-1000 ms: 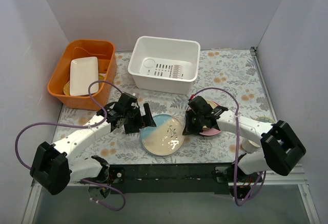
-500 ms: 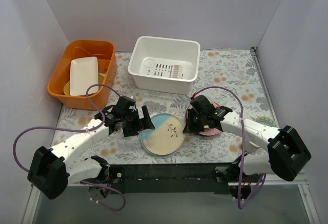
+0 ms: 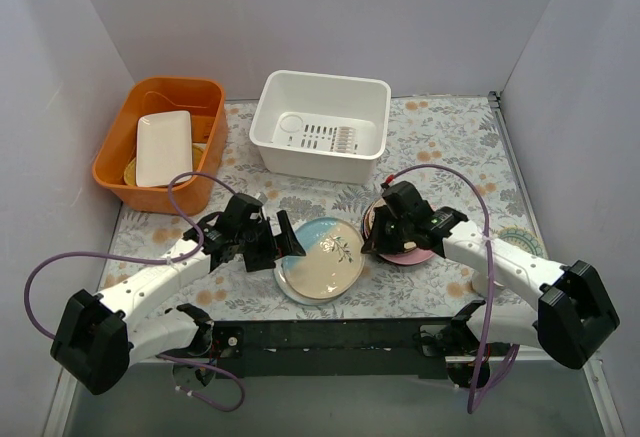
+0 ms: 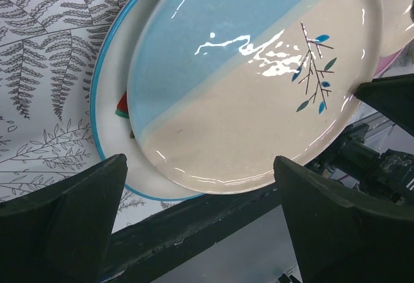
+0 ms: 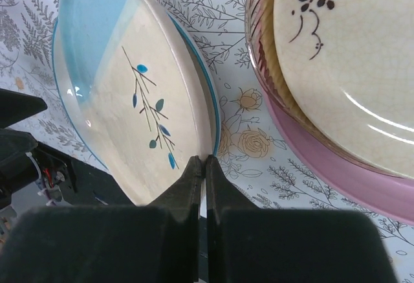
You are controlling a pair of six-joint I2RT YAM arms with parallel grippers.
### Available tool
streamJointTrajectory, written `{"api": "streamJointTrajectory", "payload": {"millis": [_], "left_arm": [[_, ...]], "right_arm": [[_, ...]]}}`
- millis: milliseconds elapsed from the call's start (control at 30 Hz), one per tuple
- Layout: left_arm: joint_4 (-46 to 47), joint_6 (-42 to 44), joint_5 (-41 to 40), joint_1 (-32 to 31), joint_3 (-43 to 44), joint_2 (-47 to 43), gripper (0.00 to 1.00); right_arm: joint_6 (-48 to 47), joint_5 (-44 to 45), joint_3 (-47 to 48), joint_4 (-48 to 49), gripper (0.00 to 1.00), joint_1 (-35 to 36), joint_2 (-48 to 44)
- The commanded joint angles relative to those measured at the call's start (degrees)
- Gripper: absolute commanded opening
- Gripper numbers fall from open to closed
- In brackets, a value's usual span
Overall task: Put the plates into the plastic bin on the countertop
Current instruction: Pick up the plate at the center of the board.
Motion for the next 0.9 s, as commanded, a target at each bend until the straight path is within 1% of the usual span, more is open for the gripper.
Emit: {"api": "streamJointTrajectory", "payload": {"millis": [0,200,467,667,767,867], "left_arm": [[3.93,-0.84,2.57,0.25,-0.94,0.58,0.96],[7.19,-1.90,3.62,0.16,-2.44,2.42,0.92],[8.77,-2.34,2.75,-0.19,-4.01,4.71,0.87],[11.76,-3.56,2.22,-2.12,-5.25,7.08,0.84],[13.43,-4.27,1.69,-3.26,-5.86,8.57,0.81],[15.36,-5.41,1.08,-4.32,-6.92,9.71,0.76]], "right_arm": [[-0.23,-1.66,0.70,1.84,0.01,-1.33,-3.46],[-0.76,-2.28,-0.26,1.84,0.01,-2.03,-3.47],[-1.73,-1.84,-2.11,1.49,0.01,-2.39,-3.29],[-1.99,-2.02,-3.60,1.93,0.01,-2.56,-2.76],[-2.17,-2.19,-3.87,2.10,0.01,-2.47,-2.50],[-2.34,-2.72,-4.31,2.54,0.01,-2.47,-2.15]]}}
